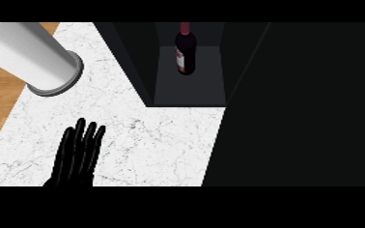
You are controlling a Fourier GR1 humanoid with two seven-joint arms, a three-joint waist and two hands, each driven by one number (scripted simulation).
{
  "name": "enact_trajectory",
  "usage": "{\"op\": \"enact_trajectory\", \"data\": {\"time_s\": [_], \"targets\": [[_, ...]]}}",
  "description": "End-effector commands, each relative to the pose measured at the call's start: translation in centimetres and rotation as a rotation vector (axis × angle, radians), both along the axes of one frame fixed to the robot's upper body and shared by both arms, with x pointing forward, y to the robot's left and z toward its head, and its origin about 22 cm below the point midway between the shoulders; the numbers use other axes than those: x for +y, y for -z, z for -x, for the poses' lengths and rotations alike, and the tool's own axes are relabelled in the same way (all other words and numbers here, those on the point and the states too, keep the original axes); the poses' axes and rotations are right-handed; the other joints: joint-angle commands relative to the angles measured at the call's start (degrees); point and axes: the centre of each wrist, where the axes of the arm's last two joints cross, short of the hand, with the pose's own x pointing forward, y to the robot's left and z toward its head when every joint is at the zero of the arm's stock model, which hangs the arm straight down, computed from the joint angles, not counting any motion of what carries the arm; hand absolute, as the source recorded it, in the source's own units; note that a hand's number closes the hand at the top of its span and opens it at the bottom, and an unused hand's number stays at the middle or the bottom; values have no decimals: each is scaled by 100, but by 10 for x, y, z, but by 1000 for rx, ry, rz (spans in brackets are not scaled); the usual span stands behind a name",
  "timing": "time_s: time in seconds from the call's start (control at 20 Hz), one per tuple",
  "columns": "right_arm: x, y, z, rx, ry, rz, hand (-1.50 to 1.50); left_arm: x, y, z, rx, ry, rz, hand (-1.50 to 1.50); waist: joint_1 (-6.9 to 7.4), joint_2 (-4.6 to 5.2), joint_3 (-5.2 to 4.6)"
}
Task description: Pick up the wine, place it into the cabinet and close the cabinet
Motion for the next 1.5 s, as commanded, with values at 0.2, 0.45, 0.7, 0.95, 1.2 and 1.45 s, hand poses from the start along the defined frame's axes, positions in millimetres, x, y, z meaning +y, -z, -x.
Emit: {"op": "enact_trajectory", "data": {"time_s": [0.2, 0.45, 0.7, 0.95, 1.2, 1.45], "targets": [[5, -8, 42, 116, -170, -104, 150, 40, -15, -10, -32, -68, 0, -150, -27, -6, -1], [28, -3, 37, 25, -310, -2, 150, 81, -7, -5, -40, -100, 25, -150, 31, -14, -8], [48, -5, 49, 33, -367, -39, 150, 99, -29, 4, -27, -96, 0, -150, 25, -22, 0], [69, -11, 68, 33, -397, -59, 150, 116, -34, 1, -12, -107, -17, -150, -19, -55, -9], [86, -2, 54, 44, -386, -66, 150, 139, -25, -6, -21, -84, -18, -150, 16, -24, -15], [99, -6, 58, 7, -339, -78, 150, 136, -47, -8, 4, -56, -24, -150, 20, -42, -17]]}}
